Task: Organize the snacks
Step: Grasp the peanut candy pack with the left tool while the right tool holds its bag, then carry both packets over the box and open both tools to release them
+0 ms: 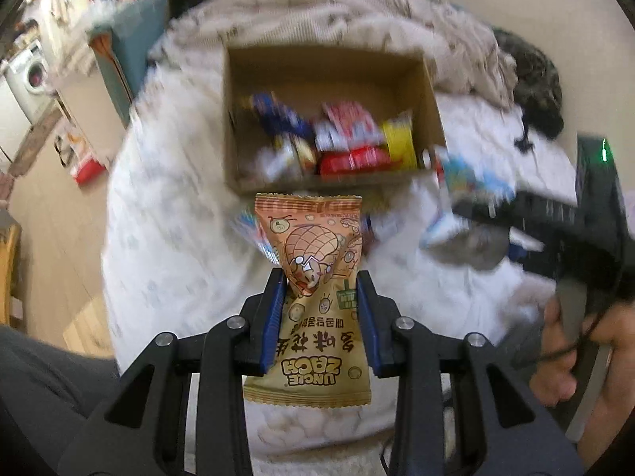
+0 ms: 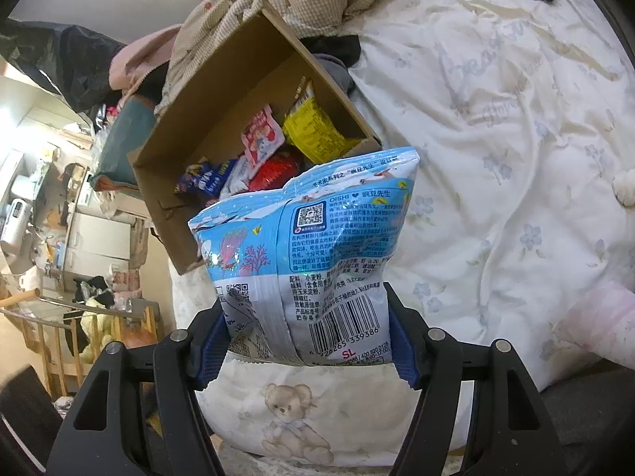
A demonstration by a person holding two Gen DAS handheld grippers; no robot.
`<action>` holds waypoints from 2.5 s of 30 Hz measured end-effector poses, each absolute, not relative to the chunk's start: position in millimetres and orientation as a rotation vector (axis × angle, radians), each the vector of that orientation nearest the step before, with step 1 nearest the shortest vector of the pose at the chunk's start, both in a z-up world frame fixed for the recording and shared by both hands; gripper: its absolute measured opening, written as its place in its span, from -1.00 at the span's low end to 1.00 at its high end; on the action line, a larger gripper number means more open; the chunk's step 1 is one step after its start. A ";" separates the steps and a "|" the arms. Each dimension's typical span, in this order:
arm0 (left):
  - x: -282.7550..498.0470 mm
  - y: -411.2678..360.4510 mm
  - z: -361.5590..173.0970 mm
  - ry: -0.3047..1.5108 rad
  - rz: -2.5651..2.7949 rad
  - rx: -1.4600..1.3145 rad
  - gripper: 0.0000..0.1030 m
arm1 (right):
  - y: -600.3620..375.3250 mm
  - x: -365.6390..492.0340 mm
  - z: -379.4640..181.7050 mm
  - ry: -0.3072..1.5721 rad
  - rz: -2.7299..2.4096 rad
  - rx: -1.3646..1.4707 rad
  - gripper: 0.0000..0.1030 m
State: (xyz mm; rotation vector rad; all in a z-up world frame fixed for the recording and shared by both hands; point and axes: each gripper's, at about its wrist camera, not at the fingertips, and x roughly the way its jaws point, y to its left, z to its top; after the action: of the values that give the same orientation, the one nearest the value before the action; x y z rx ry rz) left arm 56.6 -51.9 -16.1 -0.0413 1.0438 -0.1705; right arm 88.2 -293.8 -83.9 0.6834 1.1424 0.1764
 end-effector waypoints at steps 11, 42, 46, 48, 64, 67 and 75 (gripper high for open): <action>112.3 -26.8 2.7 0.966 -0.128 -0.023 -0.40 | -290.9 97.7 -70.7 1.060 0.238 0.706 0.37; 252.3 -32.0 -33.8 0.945 -0.129 -0.126 -0.40 | -251.7 245.5 -59.1 0.950 0.275 0.433 0.41; 257.3 -41.4 -43.8 0.954 -0.147 -0.110 -0.40 | -247.1 253.7 -65.3 0.953 0.274 0.399 0.41; 258.2 -46.0 -44.2 0.933 -0.140 -0.072 -0.40 | -248.8 254.8 -68.5 0.967 0.271 0.416 0.41; 246.5 -56.9 -29.4 0.837 -0.219 -0.045 0.56 | -258.4 249.2 -57.2 0.927 0.259 0.441 0.88; 242.6 -58.6 -29.6 0.834 -0.213 -0.026 0.56 | -256.2 249.0 -54.3 0.922 0.267 0.423 0.88; 234.2 -50.4 -29.0 0.842 -0.213 -0.048 0.56 | -253.2 244.4 -47.6 0.909 0.290 0.391 0.88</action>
State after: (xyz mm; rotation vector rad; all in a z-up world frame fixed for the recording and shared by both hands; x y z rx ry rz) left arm 234.2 -50.4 -29.0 -0.0476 0.8421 -0.2128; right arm 244.4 -253.2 -47.6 0.3911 0.9090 0.2899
